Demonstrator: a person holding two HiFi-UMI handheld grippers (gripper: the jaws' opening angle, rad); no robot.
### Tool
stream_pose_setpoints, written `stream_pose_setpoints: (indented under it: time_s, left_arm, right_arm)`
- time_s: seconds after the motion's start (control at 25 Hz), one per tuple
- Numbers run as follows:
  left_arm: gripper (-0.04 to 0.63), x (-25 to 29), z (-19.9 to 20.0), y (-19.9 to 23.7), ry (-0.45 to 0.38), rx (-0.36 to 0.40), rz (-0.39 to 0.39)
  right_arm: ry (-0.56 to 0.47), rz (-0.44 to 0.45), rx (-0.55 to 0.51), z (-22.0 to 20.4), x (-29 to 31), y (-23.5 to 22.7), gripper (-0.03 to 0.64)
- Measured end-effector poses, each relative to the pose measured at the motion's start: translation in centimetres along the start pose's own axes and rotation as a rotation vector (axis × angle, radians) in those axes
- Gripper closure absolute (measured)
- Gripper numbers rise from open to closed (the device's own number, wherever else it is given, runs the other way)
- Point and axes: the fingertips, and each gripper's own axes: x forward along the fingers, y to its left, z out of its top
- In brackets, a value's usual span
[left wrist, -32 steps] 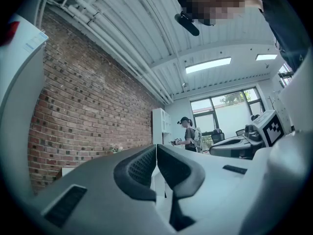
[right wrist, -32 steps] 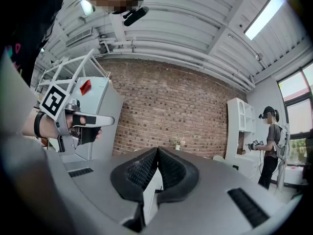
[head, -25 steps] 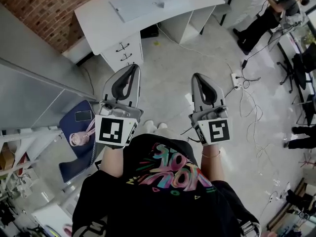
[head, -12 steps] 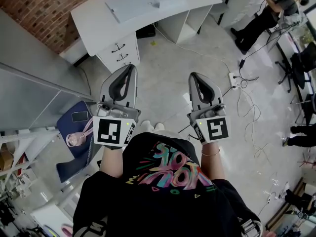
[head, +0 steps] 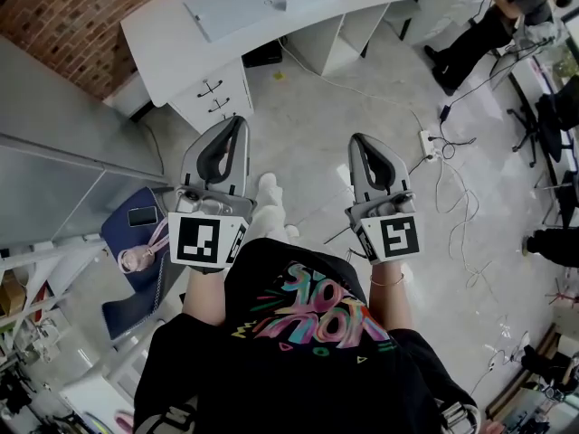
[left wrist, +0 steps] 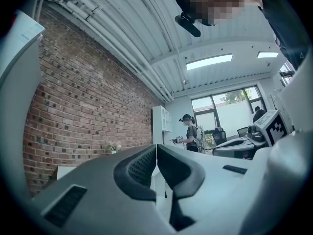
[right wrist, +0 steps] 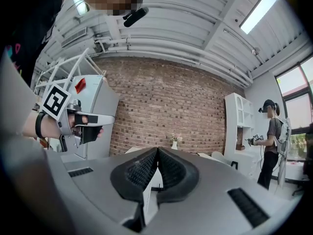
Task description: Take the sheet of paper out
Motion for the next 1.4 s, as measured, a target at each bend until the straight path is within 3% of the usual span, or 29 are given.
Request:
stream_pose_setpoints:
  time_s: [0.28, 0.44, 0.64, 1.08, 1.16, 1.28, 1.4]
  left_arm:
    - [0.568, 8.4, -1.8, 4.7, -0.001, -0.003, -0.003]
    - [0.568, 14.8, -2.2, 9.1, 0.002, 0.001, -0.009]
    - [0.568, 22.2, -1.6, 14.8, -0.026, -0.038, 0.002]
    - [0.568, 31.5, -4.1, 23.2, 0.006, 0.002, -0.037]
    - [0.568, 32.6, -4.4, 24.1, 0.012, -0.003, -0.035]
    - [0.568, 34.4, -4.9, 25.1, 0.014, -0.013, -0.026]
    - [0.568, 36.4, -5.7, 26.1, 0.014, -0.018, -0.007]
  right_arm:
    - [-0.004, -0.014, -0.001, -0.9, 8.3, -4.1, 0.597]
    - [0.101, -0.036, -0.027, -2.1, 14.9, -7.5, 0.597]
    - [0.002, -0.038, -0.019, 0.1, 24.1, -10.2, 0.597]
    - [0.014, -0.064, -0.025, -0.7, 36.4, -13.5, 0.597]
    - [0.038, -0.06, -0.027, -1.2, 37.8, -14.0, 0.597]
    - [0.163, -0.057, -0.048, -3.3, 39.1, -15.4, 0.597]
    - [0.168, -0.038, -0.051, -4.0, 41.4, -16.7, 0.597]
